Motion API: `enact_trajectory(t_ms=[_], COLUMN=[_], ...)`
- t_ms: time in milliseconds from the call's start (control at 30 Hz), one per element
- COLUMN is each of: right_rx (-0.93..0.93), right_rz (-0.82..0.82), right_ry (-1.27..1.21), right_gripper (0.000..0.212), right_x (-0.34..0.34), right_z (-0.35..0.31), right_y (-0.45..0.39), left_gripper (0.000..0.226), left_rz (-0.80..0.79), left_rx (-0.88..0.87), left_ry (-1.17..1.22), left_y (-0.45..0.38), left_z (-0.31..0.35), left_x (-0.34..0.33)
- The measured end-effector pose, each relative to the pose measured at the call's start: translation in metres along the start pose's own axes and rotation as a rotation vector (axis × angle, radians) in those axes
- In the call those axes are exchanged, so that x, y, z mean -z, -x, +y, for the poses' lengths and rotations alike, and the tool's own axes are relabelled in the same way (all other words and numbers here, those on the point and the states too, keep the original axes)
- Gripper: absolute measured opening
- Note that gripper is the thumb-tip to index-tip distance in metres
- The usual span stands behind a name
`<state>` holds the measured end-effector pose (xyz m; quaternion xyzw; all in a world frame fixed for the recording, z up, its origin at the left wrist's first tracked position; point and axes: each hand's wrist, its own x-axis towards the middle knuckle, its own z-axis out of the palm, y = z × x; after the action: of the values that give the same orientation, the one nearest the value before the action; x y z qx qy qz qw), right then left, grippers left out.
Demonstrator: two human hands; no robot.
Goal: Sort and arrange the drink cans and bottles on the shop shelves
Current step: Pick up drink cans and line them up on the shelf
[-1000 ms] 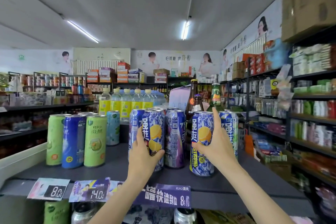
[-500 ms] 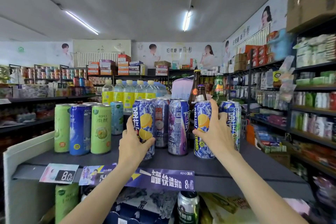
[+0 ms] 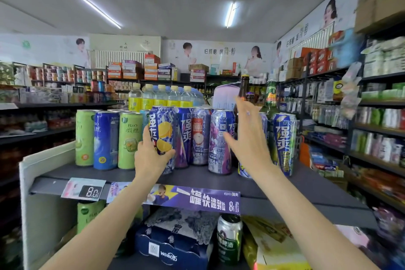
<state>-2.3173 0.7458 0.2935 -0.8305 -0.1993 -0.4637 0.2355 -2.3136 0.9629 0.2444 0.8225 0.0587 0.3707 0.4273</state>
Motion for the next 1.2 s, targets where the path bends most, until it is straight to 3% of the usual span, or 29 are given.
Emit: enact_trajectory(t_ms=[133, 233, 400, 700, 767, 800, 867, 933, 1000, 1100, 1200], right_rx=[-0.131, -0.248, -0.185, -0.146, -0.094, -0.048, 0.048, 0.023, -0.122, -0.297, -0.398], right_rz=[-0.187, -0.199, -0.1, -0.21, -0.256, -0.227, -0.015, 0.193, 0.149, -0.142, -0.252], right_ry=[0.002, 0.06, -0.148, -0.241, -0.204, -0.166, -0.083, -0.068, -0.042, -0.059, -0.103], right_gripper=[0.098, 0.1, 0.089, 0.095, 0.094, 0.088, 0.069, 0.055, 0.059, 0.081, 0.09], right_x=[-0.042, -0.064, -0.076, -0.06, -0.043, -0.031, -0.001, 0.024, 0.033, 0.017, 0.003], right_z=[-0.02, -0.023, -0.033, -0.035, -0.031, -0.028, -0.019, 0.001, 0.023, 0.047, 0.058], right_y=[-0.01, -0.01, -0.011, -0.008, -0.006, -0.003, 0.006, 0.019, 0.031, 0.045, 0.045], left_gripper=[0.099, 0.099, 0.099, 0.098, 0.09, 0.082, 0.063, 0.054, 0.058, 0.079, 0.098], left_rz=[-0.035, -0.035, -0.051, -0.052, 0.029, 0.124, 0.328, 0.384, 0.249, -0.026, -0.157], left_rx=[-0.006, -0.016, -0.019, -0.008, -0.007, -0.045, -0.246, -0.443, -0.509, -0.372, -0.275], left_ry=[-0.004, -0.022, -0.048, -0.046, -0.065, -0.067, -0.096, -0.116, -0.085, -0.007, -0.039], left_y=[0.0, 0.003, -0.001, 0.002, 0.011, 0.017, 0.03, 0.041, 0.046, 0.047, 0.04], left_z=[-0.002, -0.002, -0.004, -0.006, 0.001, 0.005, 0.014, 0.024, 0.035, 0.042, 0.044], left_x=[0.001, 0.0, 0.001, 0.0, -0.002, -0.002, -0.005, -0.014, -0.026, -0.046, -0.057])
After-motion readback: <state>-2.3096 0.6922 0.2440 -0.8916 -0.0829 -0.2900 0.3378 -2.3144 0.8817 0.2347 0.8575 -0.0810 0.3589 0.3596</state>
